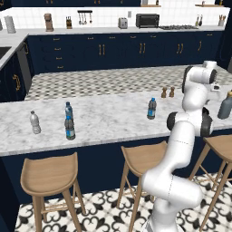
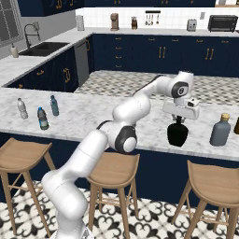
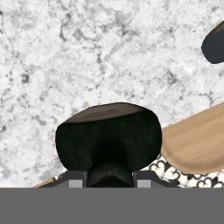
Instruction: Move the plastic bottles in the middle to the plastics group, and the glass bottles in the middle to the glass group.
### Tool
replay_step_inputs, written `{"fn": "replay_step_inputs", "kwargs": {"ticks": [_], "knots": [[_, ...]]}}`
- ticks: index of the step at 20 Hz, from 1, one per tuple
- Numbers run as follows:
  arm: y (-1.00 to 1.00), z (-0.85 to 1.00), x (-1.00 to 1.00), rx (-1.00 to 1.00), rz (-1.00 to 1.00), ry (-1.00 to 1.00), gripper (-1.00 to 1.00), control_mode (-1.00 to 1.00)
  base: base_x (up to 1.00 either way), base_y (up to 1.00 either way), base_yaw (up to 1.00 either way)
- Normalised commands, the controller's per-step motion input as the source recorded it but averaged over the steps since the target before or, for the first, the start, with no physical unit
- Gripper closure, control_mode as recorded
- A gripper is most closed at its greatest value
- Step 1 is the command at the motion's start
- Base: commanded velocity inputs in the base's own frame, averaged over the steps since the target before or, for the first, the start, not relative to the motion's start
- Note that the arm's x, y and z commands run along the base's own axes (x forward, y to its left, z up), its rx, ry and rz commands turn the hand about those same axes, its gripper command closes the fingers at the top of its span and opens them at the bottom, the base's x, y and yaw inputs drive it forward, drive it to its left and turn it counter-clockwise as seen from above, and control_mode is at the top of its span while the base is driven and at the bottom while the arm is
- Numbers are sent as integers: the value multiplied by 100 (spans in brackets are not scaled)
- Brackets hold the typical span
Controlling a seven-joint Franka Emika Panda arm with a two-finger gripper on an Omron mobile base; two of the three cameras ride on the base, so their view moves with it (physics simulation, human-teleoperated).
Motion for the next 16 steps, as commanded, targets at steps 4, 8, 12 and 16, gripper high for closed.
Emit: {"fn": "replay_step_inputs", "kwargs": {"ticks": [4,8,12,16], "knots": [[0,0,17,0,-2,0,100,-100,0,0,0],[0,-1,11,0,-2,0,100,-100,0,0,0],[0,-3,6,0,0,0,-100,-100,0,0,0],[0,0,1,0,0,0,-100,-100,0,0,0]]}}
